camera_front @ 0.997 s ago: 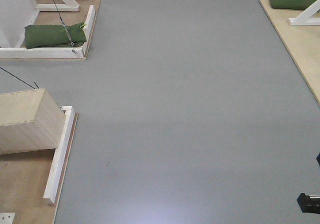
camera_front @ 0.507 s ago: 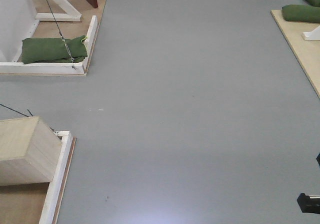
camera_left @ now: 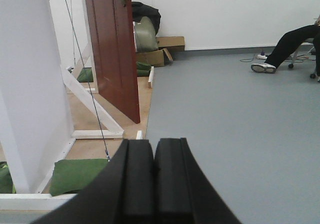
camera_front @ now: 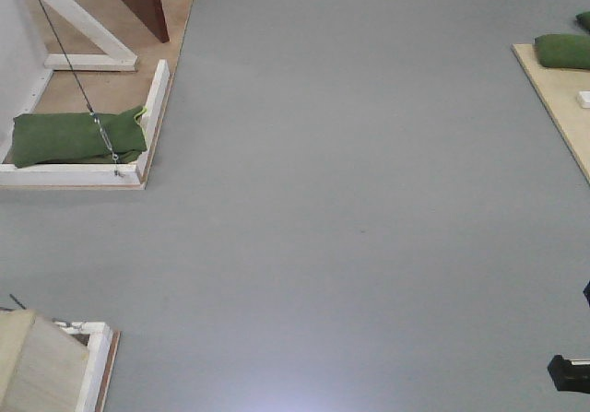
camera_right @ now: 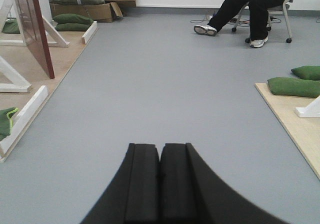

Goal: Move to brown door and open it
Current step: 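Drive the base forward along the grey floor toward the brown door, then continue driving and turn the base to stop beside the brown door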

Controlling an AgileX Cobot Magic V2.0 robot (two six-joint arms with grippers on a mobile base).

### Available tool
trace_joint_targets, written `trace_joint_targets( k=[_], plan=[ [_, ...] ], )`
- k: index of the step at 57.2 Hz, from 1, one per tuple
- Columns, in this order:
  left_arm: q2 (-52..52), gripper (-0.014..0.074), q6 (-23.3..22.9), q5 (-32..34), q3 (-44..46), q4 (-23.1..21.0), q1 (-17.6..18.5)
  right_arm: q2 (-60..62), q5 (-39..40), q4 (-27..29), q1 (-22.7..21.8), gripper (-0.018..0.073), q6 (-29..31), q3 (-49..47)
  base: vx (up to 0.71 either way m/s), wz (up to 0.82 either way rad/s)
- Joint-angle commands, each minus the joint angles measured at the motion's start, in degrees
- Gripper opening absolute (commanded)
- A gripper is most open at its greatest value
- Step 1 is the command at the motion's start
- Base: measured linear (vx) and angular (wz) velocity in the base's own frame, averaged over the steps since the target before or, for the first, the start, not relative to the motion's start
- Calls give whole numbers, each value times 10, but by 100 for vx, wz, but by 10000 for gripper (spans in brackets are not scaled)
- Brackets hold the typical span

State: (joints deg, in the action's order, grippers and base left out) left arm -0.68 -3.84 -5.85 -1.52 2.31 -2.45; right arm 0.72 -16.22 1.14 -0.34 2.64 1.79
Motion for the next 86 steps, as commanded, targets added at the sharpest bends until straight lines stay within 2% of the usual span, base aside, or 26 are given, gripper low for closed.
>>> trace_joint_targets(
  k=[1,86],
  plan=[
    [-10,-6,-4,44,10,0,0,8,47,-4,0,0,3,2,52,-3],
    [-9,-6,-4,44,10,0,0,7,47,-4,1,0,3,2,54,-1]
  ],
)
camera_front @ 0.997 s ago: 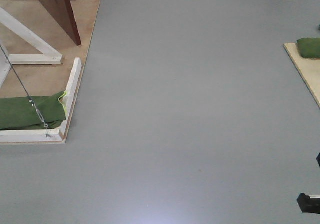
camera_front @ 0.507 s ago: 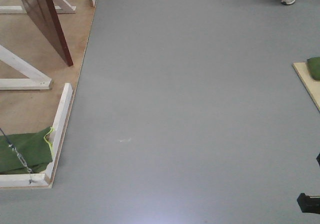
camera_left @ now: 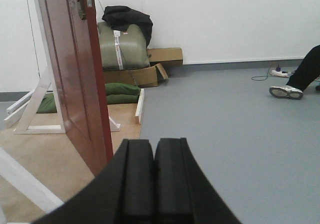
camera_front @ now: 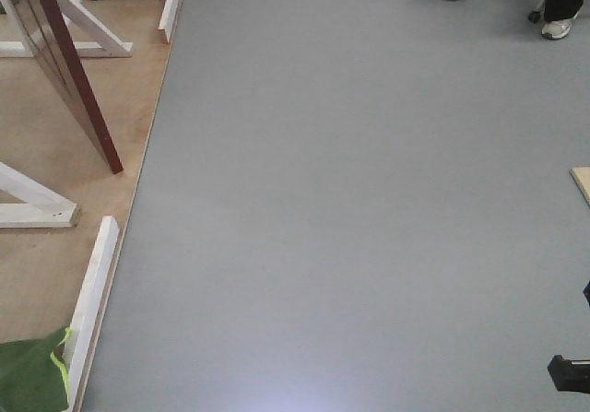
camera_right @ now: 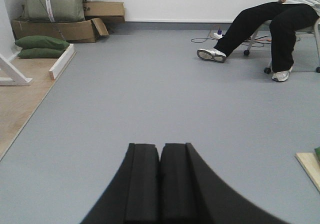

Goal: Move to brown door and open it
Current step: 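Continue driving and turn the base to stop beside the brown door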

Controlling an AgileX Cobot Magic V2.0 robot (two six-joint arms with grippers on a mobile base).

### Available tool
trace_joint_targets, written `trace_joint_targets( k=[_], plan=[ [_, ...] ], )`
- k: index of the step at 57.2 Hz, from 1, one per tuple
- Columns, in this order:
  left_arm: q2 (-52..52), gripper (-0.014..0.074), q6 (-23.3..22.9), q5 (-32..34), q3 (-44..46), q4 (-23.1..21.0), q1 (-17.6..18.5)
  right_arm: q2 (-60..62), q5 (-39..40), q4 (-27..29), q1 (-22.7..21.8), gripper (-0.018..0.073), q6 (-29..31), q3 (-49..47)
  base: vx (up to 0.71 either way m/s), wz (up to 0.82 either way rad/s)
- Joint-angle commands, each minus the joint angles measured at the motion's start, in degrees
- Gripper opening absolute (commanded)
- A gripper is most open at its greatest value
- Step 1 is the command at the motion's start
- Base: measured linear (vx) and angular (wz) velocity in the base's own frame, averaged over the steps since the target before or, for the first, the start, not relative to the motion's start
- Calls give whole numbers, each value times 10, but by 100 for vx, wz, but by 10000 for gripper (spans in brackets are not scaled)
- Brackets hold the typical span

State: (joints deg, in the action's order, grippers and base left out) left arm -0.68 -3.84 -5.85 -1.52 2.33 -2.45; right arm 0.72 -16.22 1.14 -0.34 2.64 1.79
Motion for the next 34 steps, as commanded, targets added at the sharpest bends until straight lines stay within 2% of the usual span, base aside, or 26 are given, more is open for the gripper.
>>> trace_joint_targets(
  k=[1,34],
  plan=[
    [-9,-6,-4,44,10,0,0,7,47,-4,1,0,3,2,51,1],
    [-9,-6,-4,44,10,0,0,7,47,-4,1,0,3,2,49,1]
  ],
)
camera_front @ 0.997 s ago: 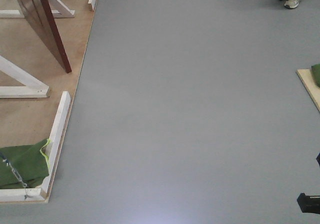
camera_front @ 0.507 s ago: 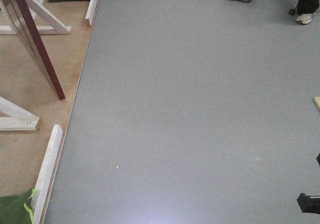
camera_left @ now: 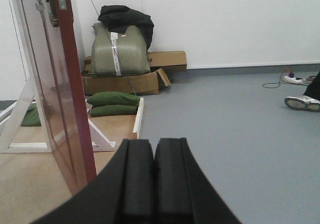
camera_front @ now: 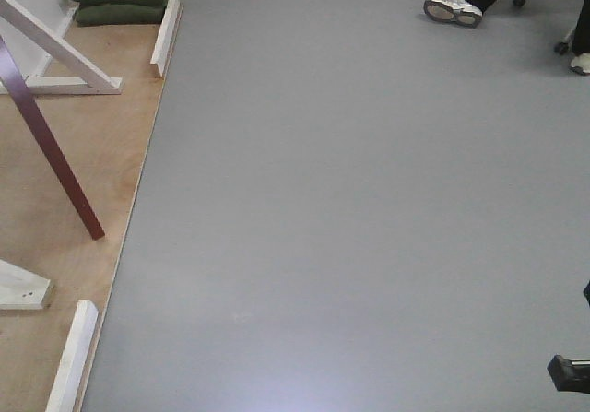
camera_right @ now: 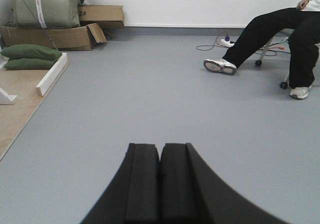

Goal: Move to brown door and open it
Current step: 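Continue driving and turn the base to stop beside the brown door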

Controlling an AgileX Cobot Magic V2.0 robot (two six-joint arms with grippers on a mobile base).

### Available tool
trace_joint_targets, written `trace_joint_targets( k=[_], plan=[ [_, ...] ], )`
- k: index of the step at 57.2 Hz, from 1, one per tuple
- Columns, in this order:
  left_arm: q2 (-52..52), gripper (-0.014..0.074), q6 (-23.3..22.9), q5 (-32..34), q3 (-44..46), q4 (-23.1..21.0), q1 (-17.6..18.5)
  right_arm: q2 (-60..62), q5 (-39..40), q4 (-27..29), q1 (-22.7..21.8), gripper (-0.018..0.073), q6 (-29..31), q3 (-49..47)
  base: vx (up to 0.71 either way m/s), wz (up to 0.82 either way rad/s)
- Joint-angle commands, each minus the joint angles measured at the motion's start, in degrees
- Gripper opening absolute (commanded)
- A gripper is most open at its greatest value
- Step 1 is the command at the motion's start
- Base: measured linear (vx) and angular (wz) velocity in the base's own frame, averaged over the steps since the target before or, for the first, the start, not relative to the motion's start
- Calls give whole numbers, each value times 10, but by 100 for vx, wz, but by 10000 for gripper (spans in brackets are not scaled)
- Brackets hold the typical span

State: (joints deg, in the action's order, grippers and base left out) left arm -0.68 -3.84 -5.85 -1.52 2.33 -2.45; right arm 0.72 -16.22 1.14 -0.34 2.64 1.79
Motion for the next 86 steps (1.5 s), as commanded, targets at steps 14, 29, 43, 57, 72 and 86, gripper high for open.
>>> trace_joint_targets(
  k=[14,29,43,57,72,86],
  plan=[
    [-9,-6,-4,44,10,0,0,7,47,-4,1,0,3,2,46,1],
    [-9,-6,-4,44,10,0,0,7,47,-4,1,0,3,2,43,1],
    [-9,-6,-4,44,10,0,0,7,47,-4,1,0,3,2,39,2],
    [-9,-6,-4,44,10,0,0,7,47,-4,1,0,3,2,35,1],
    [-9,-6,-4,44,10,0,0,7,47,-4,1,0,3,2,31,0],
    [-9,-6,-4,44,10,0,0,7,47,-4,1,0,3,2,25,-1]
  ],
)
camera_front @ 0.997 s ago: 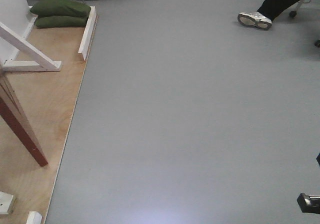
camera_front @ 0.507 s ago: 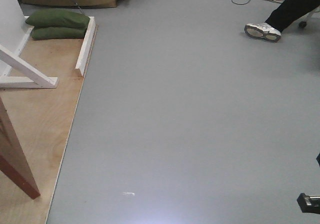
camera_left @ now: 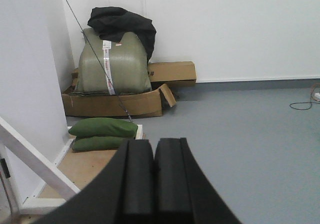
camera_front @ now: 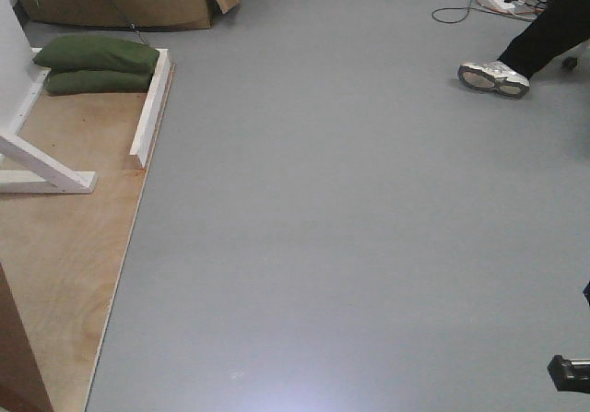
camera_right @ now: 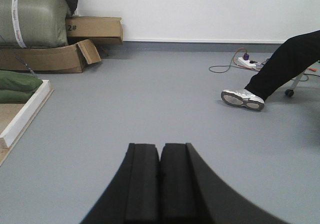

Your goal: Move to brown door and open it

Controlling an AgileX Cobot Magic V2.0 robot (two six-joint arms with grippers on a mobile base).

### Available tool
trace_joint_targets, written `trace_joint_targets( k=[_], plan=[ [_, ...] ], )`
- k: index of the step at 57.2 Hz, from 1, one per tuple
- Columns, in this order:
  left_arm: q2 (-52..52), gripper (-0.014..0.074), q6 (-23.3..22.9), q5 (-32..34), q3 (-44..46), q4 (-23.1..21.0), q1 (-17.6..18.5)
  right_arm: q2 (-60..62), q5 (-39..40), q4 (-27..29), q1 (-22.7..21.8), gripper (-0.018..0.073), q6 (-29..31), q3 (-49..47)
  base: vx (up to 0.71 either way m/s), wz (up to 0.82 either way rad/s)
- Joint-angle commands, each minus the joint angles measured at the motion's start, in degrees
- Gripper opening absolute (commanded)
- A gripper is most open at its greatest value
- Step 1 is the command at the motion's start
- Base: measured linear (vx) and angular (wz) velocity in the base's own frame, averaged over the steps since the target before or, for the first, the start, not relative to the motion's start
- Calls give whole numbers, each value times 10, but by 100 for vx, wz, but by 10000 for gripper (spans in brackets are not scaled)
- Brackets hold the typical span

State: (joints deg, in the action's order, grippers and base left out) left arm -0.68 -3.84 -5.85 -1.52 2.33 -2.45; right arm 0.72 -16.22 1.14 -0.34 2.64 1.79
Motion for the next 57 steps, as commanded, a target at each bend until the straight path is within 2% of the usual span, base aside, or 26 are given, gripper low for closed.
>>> trace_joint_targets(
  k=[1,25,57],
  plan=[
    [-9,-6,-4,44,10,0,0,7,47,-4,1,0,3,2,22,0],
    [-9,-6,-4,44,10,0,2,4,47,-4,-1,0,3,2,14,3],
    [-7,-6,-4,44,10,0,2,-8,47,-4,-1,0,3,2,1,1]
  ],
)
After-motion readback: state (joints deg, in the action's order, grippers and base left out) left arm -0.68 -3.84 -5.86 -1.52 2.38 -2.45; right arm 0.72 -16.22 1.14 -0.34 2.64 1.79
